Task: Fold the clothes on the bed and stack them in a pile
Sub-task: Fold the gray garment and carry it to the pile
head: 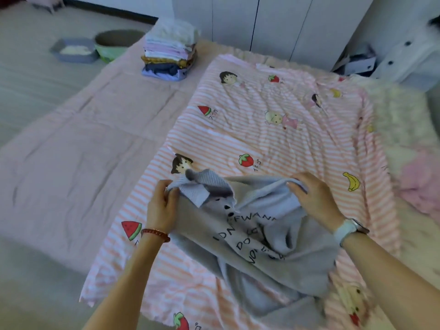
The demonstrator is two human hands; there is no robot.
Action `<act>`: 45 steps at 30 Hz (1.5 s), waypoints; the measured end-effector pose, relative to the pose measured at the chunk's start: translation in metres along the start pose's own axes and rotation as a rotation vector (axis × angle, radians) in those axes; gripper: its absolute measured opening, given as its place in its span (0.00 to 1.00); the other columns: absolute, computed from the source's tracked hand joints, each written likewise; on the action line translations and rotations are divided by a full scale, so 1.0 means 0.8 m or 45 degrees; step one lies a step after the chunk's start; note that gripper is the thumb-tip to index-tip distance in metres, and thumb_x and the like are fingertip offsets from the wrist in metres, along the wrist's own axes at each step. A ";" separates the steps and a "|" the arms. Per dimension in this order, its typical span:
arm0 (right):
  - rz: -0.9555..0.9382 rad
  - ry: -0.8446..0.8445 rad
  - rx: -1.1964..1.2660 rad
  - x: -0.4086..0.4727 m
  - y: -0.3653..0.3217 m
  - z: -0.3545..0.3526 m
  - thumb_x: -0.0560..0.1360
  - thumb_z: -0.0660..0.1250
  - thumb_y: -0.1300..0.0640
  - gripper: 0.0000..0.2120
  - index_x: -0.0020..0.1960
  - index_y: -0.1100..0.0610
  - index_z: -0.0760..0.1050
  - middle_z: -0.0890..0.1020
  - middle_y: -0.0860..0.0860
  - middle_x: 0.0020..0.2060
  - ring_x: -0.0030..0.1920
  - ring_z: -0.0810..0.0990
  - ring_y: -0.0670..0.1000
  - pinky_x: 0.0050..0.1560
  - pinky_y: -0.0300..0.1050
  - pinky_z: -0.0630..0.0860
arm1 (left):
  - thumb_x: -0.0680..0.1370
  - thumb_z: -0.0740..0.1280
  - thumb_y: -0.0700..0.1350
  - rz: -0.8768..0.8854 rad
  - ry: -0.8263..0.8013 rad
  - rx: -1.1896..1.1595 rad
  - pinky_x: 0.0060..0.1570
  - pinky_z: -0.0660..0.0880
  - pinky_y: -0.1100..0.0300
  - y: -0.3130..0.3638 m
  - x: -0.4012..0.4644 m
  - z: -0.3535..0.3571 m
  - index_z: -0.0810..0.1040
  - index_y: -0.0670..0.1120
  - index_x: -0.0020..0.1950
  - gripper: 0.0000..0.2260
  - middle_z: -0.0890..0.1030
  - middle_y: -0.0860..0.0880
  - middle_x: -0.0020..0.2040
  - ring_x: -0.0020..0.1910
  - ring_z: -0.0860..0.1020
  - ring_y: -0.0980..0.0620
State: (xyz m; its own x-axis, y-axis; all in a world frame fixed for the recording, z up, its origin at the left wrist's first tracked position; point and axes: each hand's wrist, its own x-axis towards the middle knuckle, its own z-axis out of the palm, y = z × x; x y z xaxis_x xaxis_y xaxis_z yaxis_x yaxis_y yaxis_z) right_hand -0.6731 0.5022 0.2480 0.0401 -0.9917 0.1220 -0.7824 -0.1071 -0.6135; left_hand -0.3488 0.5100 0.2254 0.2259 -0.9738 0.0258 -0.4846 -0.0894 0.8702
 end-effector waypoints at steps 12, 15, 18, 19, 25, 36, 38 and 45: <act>-0.256 0.772 0.031 -0.150 -0.101 -0.258 0.75 0.65 0.61 0.08 0.47 0.66 0.79 0.83 0.58 0.42 0.42 0.78 0.40 0.45 0.25 0.66 | 0.80 0.59 0.46 0.746 -0.026 -0.095 0.36 0.63 0.54 0.283 -0.100 -0.097 0.73 0.40 0.45 0.11 0.76 0.39 0.37 0.37 0.72 0.48; -0.254 0.765 0.266 -0.184 -0.131 -0.312 0.74 0.65 0.68 0.06 0.42 0.59 0.79 0.82 0.38 0.37 0.40 0.75 0.28 0.44 0.21 0.67 | 0.75 0.64 0.55 0.829 0.013 -0.083 0.33 0.64 0.56 0.342 -0.134 -0.141 0.74 0.42 0.38 0.17 0.72 0.42 0.29 0.30 0.68 0.57; -0.294 0.773 0.391 -0.205 -0.155 -0.358 0.74 0.65 0.68 0.19 0.31 0.49 0.76 0.78 0.33 0.28 0.34 0.74 0.32 0.38 0.24 0.67 | 0.64 0.62 0.65 0.762 -0.038 -0.170 0.31 0.70 0.63 0.390 -0.158 -0.182 0.78 0.47 0.34 0.21 0.77 0.51 0.28 0.29 0.71 0.60; -0.307 0.781 0.428 -0.208 -0.162 -0.368 0.74 0.65 0.68 0.19 0.30 0.49 0.75 0.78 0.35 0.27 0.33 0.74 0.33 0.37 0.24 0.67 | 0.63 0.63 0.66 0.750 -0.049 -0.145 0.31 0.70 0.67 0.402 -0.161 -0.190 0.79 0.49 0.32 0.20 0.78 0.54 0.28 0.28 0.72 0.62; -0.141 0.618 0.382 -0.181 -0.168 -0.366 0.74 0.67 0.64 0.09 0.35 0.61 0.79 0.80 0.51 0.32 0.33 0.74 0.39 0.34 0.27 0.67 | 0.75 0.67 0.53 0.625 -0.092 0.248 0.30 0.64 0.63 0.393 -0.119 -0.169 0.76 0.45 0.28 0.18 0.73 0.49 0.26 0.28 0.69 0.56; 0.476 0.231 -0.006 0.036 -0.025 -0.182 0.77 0.62 0.57 0.22 0.27 0.55 0.58 0.64 0.53 0.24 0.29 0.64 0.52 0.32 0.46 0.57 | 0.78 0.61 0.53 0.095 -0.269 0.596 0.40 0.68 0.57 0.232 0.098 0.024 0.71 0.44 0.33 0.18 0.78 0.40 0.43 0.45 0.76 0.42; 0.531 0.226 -0.066 0.082 0.012 -0.140 0.78 0.60 0.58 0.20 0.28 0.56 0.61 0.67 0.54 0.26 0.32 0.67 0.54 0.33 0.45 0.59 | 0.79 0.60 0.54 0.055 -0.311 0.556 0.44 0.71 0.55 0.198 0.150 0.072 0.77 0.43 0.45 0.15 0.79 0.39 0.51 0.49 0.76 0.42; 0.588 -0.010 -0.384 0.154 0.112 0.020 0.80 0.57 0.56 0.23 0.73 0.55 0.59 0.64 0.58 0.69 0.68 0.63 0.60 0.63 0.58 0.66 | 0.79 0.60 0.50 0.003 -0.296 0.492 0.61 0.67 0.45 0.053 0.234 0.202 0.65 0.45 0.70 0.21 0.67 0.39 0.68 0.65 0.66 0.38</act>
State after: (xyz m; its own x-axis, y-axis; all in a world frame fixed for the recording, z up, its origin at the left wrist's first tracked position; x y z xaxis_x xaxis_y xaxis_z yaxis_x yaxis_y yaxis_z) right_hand -0.7286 0.3691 0.1959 -0.3456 -0.9315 -0.1133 -0.8632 0.3629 -0.3511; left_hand -0.4639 0.2901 0.1874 0.0503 -0.9912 -0.1223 -0.7748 -0.1160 0.6215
